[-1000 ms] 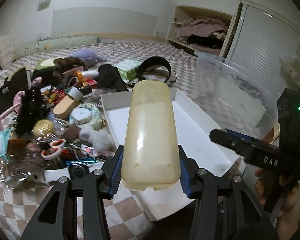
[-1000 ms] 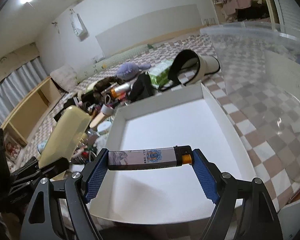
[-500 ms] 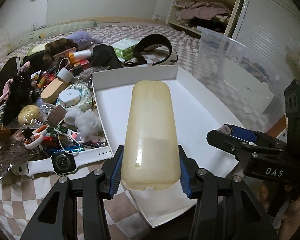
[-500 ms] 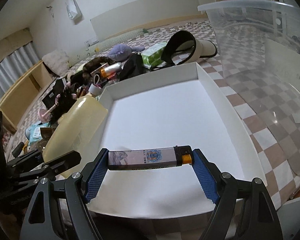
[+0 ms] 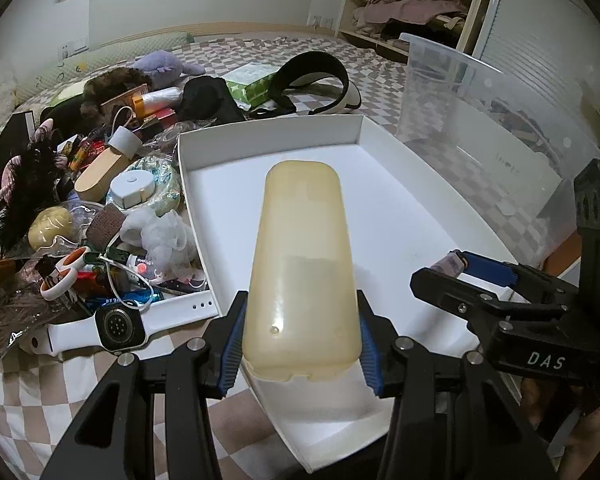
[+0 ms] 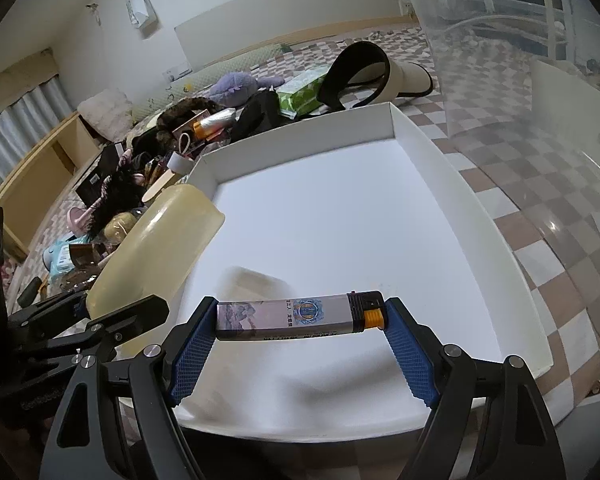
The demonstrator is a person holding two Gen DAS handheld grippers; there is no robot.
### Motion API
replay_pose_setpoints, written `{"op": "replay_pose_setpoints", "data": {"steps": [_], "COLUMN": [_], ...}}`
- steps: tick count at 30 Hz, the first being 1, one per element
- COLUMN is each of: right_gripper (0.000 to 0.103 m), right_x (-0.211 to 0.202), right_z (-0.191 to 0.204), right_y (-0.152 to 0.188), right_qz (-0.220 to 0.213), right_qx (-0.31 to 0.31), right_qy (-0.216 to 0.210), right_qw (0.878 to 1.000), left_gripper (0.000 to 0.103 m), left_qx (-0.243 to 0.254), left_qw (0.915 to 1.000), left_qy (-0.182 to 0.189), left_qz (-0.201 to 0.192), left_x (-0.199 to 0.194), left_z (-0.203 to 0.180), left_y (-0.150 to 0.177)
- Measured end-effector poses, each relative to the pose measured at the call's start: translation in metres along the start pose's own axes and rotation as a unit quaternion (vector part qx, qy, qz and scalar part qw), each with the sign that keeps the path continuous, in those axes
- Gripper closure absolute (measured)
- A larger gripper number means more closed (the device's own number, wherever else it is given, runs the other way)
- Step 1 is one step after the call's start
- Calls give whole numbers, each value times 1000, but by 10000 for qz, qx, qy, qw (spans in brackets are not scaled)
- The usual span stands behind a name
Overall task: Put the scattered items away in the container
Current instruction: 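Carry the yellow case and white lighter with both grippers over the white tray, then lower both grippers into the tray and open them, releasing case and lighter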
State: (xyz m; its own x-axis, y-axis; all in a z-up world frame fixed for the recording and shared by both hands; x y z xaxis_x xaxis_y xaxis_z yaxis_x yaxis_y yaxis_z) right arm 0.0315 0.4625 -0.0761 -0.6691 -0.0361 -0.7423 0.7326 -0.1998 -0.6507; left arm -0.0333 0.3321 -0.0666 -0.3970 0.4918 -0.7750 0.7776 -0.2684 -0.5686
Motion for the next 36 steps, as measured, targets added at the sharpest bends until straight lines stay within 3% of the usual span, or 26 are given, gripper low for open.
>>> {"op": "replay_pose_setpoints", "data": {"steps": [36], "right_gripper": [20], "right_x": [16], "right_z": [0], "right_y": [-2], "right_qz": [309], "right_qx": [-9], "right_qy": [169], "right_qw": [9994], "left_gripper": [52], "left_qx": [64], "left_qw": [9999], "left_qy": [38], "left_qz": [68], "left_x": [5], "left_z": [-4], "left_y": [0]}}
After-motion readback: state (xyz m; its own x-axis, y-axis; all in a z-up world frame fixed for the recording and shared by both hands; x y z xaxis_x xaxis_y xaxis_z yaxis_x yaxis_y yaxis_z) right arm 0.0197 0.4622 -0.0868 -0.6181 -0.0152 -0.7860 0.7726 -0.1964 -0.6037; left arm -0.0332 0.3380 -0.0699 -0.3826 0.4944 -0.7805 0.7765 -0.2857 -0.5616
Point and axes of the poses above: each gripper's, at about its wrist camera, not at the fingertips, and x roughly the way its jaws point, z to its left, y to its underside, the point moved 5 cm from there along x, roughly the way its jaws point, and after that the axes turned 11 degrees about -x, right-handed, at the moved point
